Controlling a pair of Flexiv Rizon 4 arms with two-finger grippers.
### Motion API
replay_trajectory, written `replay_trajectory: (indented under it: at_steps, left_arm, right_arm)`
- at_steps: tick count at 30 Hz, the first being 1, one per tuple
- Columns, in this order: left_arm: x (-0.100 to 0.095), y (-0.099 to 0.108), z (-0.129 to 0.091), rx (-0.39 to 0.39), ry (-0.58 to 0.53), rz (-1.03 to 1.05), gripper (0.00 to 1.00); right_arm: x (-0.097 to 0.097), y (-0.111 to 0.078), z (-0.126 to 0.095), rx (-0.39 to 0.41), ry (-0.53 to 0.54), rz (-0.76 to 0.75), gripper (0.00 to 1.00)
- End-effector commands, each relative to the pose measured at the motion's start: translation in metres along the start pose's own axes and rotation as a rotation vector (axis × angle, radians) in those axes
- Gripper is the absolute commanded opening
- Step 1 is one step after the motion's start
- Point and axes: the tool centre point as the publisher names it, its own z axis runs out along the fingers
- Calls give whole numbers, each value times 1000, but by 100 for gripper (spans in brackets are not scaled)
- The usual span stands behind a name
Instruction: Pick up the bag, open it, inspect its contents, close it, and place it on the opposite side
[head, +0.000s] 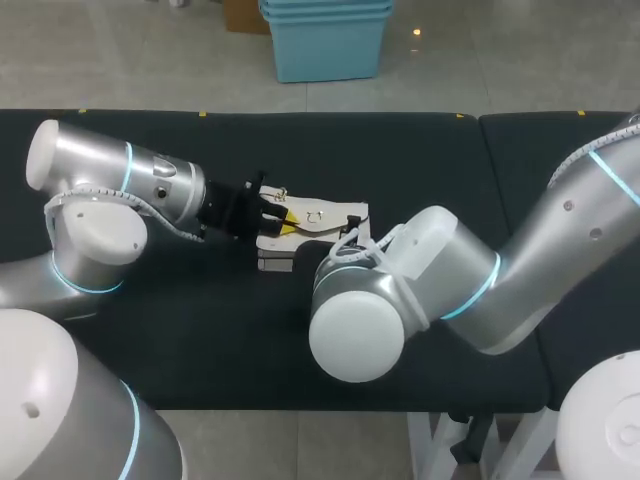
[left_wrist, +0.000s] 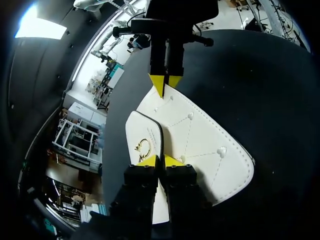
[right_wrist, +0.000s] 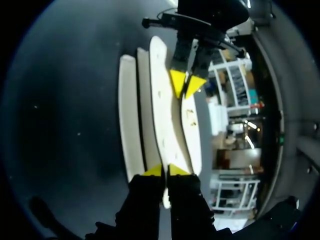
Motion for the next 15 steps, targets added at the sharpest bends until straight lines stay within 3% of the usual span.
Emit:
replay_trajectory:
  at_steps: [1,3,5,6,8,9,10,11,15]
  left_arm:
    - [4,6,0,-1,-13,-16,9]
    - [4,6,-1,0,-19,-27,65]
    - [3,5,-4,0,-26,-41,94]
    - [2,4,-5,1,-28,-46,100]
    - [0,1,-9,-7,-36,-53,100]
    - [-1,-1,-11,-3,-38,-57,100]
    - [-3,-2,-13,-5,-38,-60,100]
    - [-5,-4,-15,-17,-47,-65,100]
    - [-16,-11,-28,7,-75,-87,100]
  right_arm:
    - [4,-6,1,-19,-11,1,0]
    - [4,-6,1,-19,-11,1,0]
    - [4,-6,1,-19,-11,1,0]
    - [3,-6,1,-16,-11,3,0]
    - [1,-6,0,-12,-9,9,30]
    - [0,-6,-1,-9,-10,12,49]
    - [-2,-6,-3,-8,-11,16,94]
    - [-3,-6,-5,-8,-12,21,100]
    - [-10,-5,-15,-11,-25,38,100]
